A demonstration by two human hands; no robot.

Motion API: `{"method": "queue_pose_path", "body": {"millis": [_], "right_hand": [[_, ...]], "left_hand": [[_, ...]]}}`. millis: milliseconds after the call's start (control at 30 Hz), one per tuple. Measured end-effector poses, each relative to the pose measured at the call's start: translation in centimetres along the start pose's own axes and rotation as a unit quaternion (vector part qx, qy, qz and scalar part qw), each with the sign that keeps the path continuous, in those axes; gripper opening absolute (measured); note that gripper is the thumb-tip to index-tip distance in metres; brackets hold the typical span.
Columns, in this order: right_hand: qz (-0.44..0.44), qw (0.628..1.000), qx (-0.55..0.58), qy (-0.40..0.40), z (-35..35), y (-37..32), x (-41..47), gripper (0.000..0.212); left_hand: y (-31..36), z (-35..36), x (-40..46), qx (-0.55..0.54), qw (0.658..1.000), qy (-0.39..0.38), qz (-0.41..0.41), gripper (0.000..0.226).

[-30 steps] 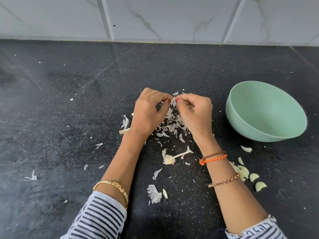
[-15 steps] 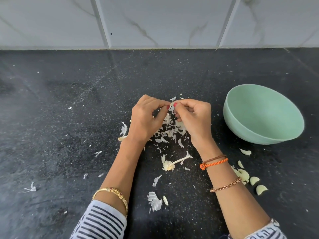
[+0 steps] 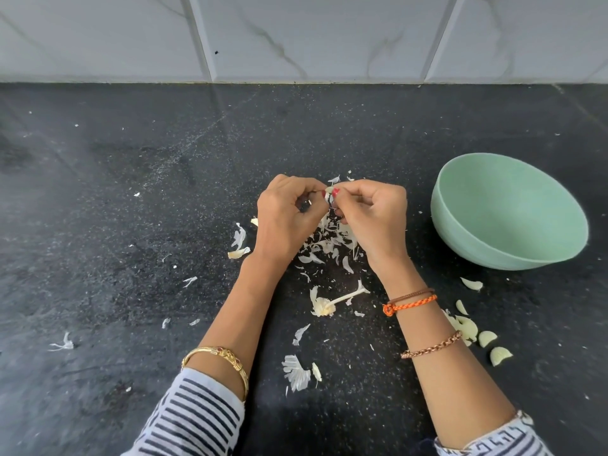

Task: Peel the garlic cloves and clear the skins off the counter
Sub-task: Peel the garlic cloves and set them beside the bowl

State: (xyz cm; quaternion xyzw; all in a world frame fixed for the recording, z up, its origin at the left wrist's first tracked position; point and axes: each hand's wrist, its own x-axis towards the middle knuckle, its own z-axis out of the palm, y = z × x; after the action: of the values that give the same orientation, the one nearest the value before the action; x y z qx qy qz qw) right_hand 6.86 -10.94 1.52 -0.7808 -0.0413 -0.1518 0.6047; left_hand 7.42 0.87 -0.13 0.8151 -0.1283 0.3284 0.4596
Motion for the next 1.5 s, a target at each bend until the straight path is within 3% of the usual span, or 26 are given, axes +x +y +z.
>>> {"method": "queue_pose_path", "body": {"millis": [100, 200, 433, 567, 667, 733, 800, 933, 1033, 1500], "right_hand": [[-0.046, 0.999, -0.013, 0.007, 0.1, 0.2, 0.1, 0.018], [-0.091, 0.995, -0.023, 0.019, 0.1, 0.4, 0.1, 0.014], [-0.147, 0.987, -0.051, 0.028, 0.1, 0.7, 0.2, 0.013], [-0.050, 0.998, -0.036, -0.009, -0.6, 0.1, 0.3, 0.015], [0.021, 0.998, -0.048, -0.047, -1.1, -0.3, 0.4, 0.018], [0.029, 0.997, -0.046, -0.063, -1.1, -0.5, 0.5, 0.021], [0.026, 0.997, -0.046, -0.062, -0.8, -0.7, 0.3, 0.019], [0.035, 0.998, -0.037, -0.025, -0.7, -0.7, 0.4, 0.024], [0.040, 0.999, -0.027, -0.014, -1.0, -0.7, 0.3, 0.025], [0.028, 0.996, -0.077, -0.034, -0.3, -0.5, 0.0, 0.016]], "left_hand": [[0.5, 0.0, 0.0, -0.030, 0.998, -0.002, -0.053, 0.024], [1.2, 0.0, 0.0, -0.095, 0.986, -0.006, -0.135, 0.006], [2.1, 0.2, 0.1, -0.223, 0.941, 0.008, -0.253, 0.012], [2.0, 0.1, -0.2, -0.173, 0.957, -0.007, -0.231, 0.017], [1.3, 0.0, -0.5, -0.053, 0.991, -0.042, -0.118, 0.009], [0.6, 0.0, -0.2, 0.029, 0.998, -0.040, -0.037, 0.015], [0.0, -0.3, -0.1, 0.041, 0.999, -0.015, 0.001, 0.018], [0.1, -1.1, 0.3, -0.108, 0.986, -0.034, -0.124, 0.014], [-0.1, -1.4, 0.5, -0.141, 0.978, -0.068, -0.135, 0.003], [-0.4, -1.1, 0.2, -0.069, 0.982, -0.123, -0.124, 0.011]]}}
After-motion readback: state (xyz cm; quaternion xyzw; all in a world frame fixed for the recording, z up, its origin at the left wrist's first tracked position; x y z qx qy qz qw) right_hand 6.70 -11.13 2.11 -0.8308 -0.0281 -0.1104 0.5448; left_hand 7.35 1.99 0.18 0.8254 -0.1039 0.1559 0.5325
